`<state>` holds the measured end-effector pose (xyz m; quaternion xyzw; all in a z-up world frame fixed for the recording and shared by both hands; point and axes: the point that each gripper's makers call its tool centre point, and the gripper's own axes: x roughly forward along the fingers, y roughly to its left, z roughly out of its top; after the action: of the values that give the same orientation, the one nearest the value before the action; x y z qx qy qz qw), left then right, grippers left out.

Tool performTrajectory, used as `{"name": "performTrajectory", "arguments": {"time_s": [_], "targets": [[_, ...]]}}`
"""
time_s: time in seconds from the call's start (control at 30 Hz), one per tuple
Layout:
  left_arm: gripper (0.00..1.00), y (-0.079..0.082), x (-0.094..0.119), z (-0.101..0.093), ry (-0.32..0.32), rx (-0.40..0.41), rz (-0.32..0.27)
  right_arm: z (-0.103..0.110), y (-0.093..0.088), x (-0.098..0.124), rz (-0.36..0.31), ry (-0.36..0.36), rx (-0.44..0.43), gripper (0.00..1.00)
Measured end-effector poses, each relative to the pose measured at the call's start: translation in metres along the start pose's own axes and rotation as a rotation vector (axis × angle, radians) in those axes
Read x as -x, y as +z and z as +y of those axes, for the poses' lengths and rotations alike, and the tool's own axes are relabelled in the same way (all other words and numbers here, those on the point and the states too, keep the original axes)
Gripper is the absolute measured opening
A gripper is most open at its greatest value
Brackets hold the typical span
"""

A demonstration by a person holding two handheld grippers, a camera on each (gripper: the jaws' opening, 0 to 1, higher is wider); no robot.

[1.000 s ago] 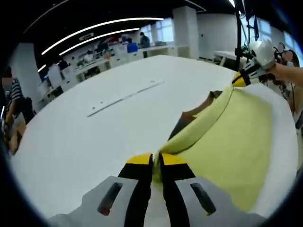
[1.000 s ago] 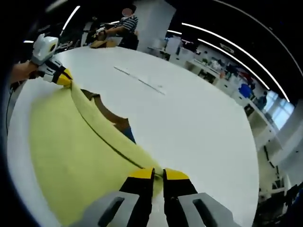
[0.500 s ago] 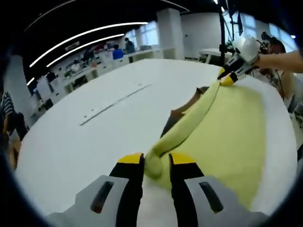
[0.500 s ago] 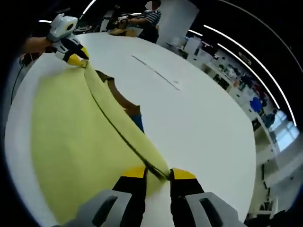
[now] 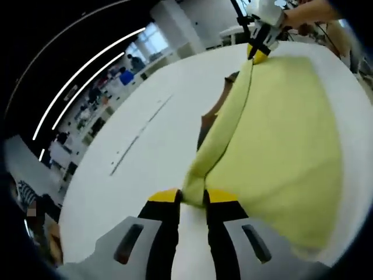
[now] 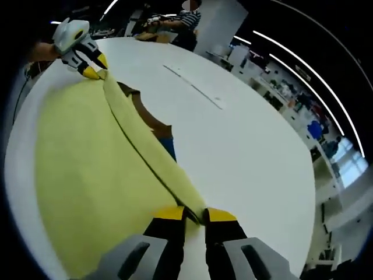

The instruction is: Fold the garment on the visible template until the final outline fits inside the template.

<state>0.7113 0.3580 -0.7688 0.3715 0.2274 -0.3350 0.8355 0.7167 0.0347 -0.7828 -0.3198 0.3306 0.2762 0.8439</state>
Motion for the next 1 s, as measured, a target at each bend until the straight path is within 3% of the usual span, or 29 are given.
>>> {"name": "performTrajectory", "arguments": {"time_s": [0.17, 0.43, 0.53, 0.77, 0.83, 1.0], "targets": [[0.00, -0.001, -0.002, 0.007, 0.026, 0.008, -0.001, 0.002, 0.000, -0.001, 0.000, 0.007, -0.005, 0.01], [0.00, 0.008, 0.003, 0.018, 0.069, 0.130, -0.059, -0.005, 0.005, 0.005, -0.023, -0.039, -0.026, 0.00], [0.00, 0.008, 0.002, 0.025, 0.079, 0.227, -0.080, -0.013, 0.013, 0.006, -0.066, -0.059, -0.085, 0.00], [0.00, 0.008, -0.009, 0.038, 0.132, 0.473, -0.087, -0.022, 0.016, 0.001, -0.133, -0.047, -0.415, 0.00], [0.00, 0.006, -0.011, 0.041, 0.150, 0.534, -0.076, -0.022, 0.015, -0.002, -0.128, -0.044, -0.460, 0.00], [0.02, 0.006, -0.008, 0.048, 0.172, 0.696, -0.123, -0.026, 0.014, 0.001, -0.134, -0.065, -0.527, 0.04]]}}
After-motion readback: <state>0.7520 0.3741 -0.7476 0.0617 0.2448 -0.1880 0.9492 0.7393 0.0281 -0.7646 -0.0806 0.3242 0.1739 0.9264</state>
